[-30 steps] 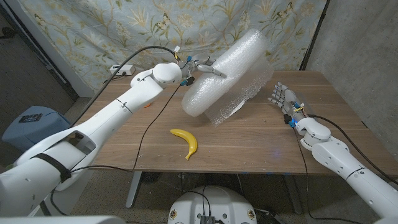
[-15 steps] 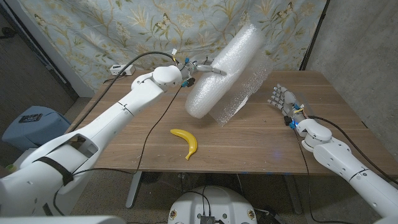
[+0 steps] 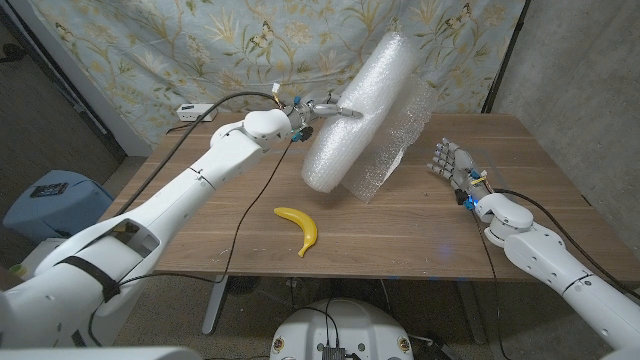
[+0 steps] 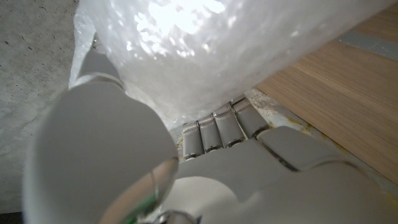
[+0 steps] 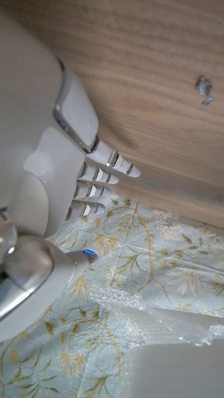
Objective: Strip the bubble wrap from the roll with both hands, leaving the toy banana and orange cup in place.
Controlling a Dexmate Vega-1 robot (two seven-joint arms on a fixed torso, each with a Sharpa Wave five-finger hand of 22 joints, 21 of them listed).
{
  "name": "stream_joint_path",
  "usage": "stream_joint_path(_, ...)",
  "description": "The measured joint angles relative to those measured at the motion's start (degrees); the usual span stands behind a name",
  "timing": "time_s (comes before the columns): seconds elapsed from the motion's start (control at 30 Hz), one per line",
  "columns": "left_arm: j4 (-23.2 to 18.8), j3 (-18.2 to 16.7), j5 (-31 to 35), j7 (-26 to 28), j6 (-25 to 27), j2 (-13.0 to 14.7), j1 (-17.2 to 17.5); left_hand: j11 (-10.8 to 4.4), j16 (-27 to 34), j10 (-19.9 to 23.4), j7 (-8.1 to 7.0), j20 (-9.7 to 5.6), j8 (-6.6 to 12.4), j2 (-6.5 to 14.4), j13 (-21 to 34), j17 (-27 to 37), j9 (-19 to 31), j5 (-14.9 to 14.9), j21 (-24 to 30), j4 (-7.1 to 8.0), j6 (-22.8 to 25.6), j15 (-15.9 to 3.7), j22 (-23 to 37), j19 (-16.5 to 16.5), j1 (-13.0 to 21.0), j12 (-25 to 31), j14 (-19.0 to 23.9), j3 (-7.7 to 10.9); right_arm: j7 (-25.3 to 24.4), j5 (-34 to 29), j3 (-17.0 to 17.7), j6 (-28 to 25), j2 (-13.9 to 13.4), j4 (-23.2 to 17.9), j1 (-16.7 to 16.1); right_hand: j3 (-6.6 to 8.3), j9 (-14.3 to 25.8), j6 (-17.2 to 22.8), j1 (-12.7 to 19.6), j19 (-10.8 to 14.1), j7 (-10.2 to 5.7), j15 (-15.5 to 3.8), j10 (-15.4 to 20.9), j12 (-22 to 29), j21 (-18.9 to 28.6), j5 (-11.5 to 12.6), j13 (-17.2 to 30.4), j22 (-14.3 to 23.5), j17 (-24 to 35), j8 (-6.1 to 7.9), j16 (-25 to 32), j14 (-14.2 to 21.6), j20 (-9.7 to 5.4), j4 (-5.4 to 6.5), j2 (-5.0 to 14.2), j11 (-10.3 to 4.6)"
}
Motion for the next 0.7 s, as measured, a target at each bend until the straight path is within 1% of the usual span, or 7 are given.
stream_joint_path(0.13, 0.4, -0.1, -1.1, 0.1, -0.2, -0.2, 0.2, 0.0, 0.0, 0.0, 0.0, 0.0, 0.41, 0.0, 0.1, 0.1, 0.0, 0.0, 0.2, 0.0, 0.0, 0.22, 0.0, 0.0, 0.0, 0.0, 0.2, 0.0, 0.5, 0.2, -0.1, 0.2, 0.0, -0.1, 0.0, -0.48, 0.0, -0.3, -0.6, 0.7, 0.32, 0.75, 0.0, 0.0, 0.4, 0.0, 0.0, 0.0, 0.0, 0.0, 0.0, 0.1, 1.34, -0.48, -1.02, 0.43)
stream_joint_path(0.2, 0.8, -0.2, -2.1, 0.1, -0.4, -0.3, 0.4, 0.0, 0.0, 0.0, 0.0, 0.0, 0.42, 0.1, 0.2, 0.1, 0.0, 0.1, 0.2, 0.0, 0.0, 0.3, 0.0, 0.0, -0.1, 0.0, 0.3, 0.0, 0.8, 0.2, -0.2, 0.3, 0.0, -0.4, 0.0, -0.65, 0.0, -0.2, -0.8, 1.1, 0.84, 1.13, 0.0, 0.0, 0.4, 0.0, 0.0, 0.0, 0.0, 0.0, 0.0, 0.5, 1.74, -0.31, -1.58, 0.58)
stream_joint_path(0.33, 1.4, -0.4, -3.3, 0.1, -0.7, -0.6, 0.6, 0.02, 0.0, 0.0, 0.0, -0.09, 0.43, 0.2, 0.5, 0.1, 0.0, 0.2, 0.4, 0.0, 0.0, 0.3, 0.0, -0.1, -0.2, -0.4, 0.3, -0.01, 1.2, 0.3, -0.2, 0.3, -0.4, -0.8, 0.0, -0.97, 0.0, -0.4, -1.1, 1.5, 1.03, 1.43, 0.1, 0.0, 0.7, 0.0, 0.0, 0.0, -0.3, 0.0, 0.0, 0.8, 2.16, -0.48, -1.96, 1.13)
stream_joint_path(0.4, 1.7, -0.4, -4.1, 0.1, -0.8, -0.7, 0.8, 0.31, -0.1, 0.3, 0.0, -0.24, 0.43, 0.3, 0.5, 0.1, 0.0, 0.2, 0.4, 0.0, 0.0, 0.3, 0.0, -0.2, -0.3, -0.5, 0.3, -0.02, 1.3, 0.3, -0.2, 0.3, -0.7, -1.2, 0.0, -1.15, 0.0, -0.4, -1.2, 1.8, 1.03, 1.53, 0.4, 0.0, 0.9, 0.0, 0.0, 0.0, -0.3, 0.0, 0.0, 0.9, 2.46, -0.29, -2.01, 1.43)
stream_joint_path(0.53, 2.4, -0.5, -5.1, 0.1, -1.1, -1.0, 1.0, 0.29, -0.2, 0.3, 0.0, -0.31, 0.43, 0.3, 0.4, 0.2, 0.0, 0.2, 0.7, -0.08, 0.0, -0.21, 0.0, -0.3, -0.3, -0.5, 0.8, -0.11, 1.5, 0.4, -0.1, 0.3, -1.2, -1.9, 0.0, -1.38, 0.0, -0.1, -1.4, 2.1, 1.34, 1.73, 0.4, 0.0, 0.9, 0.0, 0.0, 0.0, -0.3, 0.0, 0.0, 1.1, 2.68, -0.41, -2.19, 1.44)
stream_joint_path(0.67, 3.2, -0.6, -6.2, 0.0, -1.4, -1.3, 1.2, 0.08, -0.3, 0.5, -0.01, -0.31, 0.43, 0.4, 0.5, 0.3, 0.0, 0.2, 0.7, -0.14, 0.0, -0.22, 0.0, -0.3, -0.4, -0.5, 0.8, -0.17, 1.9, 0.6, 0.2, -0.4, -2.0, -2.8, -0.3, -1.44, 0.0, -0.1, -1.4, 2.7, 1.34, 2.04, 0.7, 0.0, 0.9, 0.0, 0.0, 0.0, -0.5, 0.0, 0.0, 1.4, 3.71, -0.47, -2.79, 1.74)
stream_joint_path(0.7, 3.3, -0.6, -6.6, 0.0, -1.5, -1.3, 1.3, 0.08, -0.3, 0.5, -0.01, -0.31, 0.43, 0.4, 0.5, 0.3, 0.0, 0.2, 0.7, -0.14, 0.0, -0.22, 0.0, -0.3, -0.4, -0.5, 0.8, -0.17, 1.9, 0.6, 0.3, -0.5, -2.3, -3.1, -0.4, -1.44, 0.0, -0.1, -1.4, 2.7, 1.34, 2.04, 0.7, 0.0, 0.9, 0.0, 0.0, 0.0, -0.5, 0.0, 0.0, 1.4, 3.71, -0.47, -2.79, 1.74)
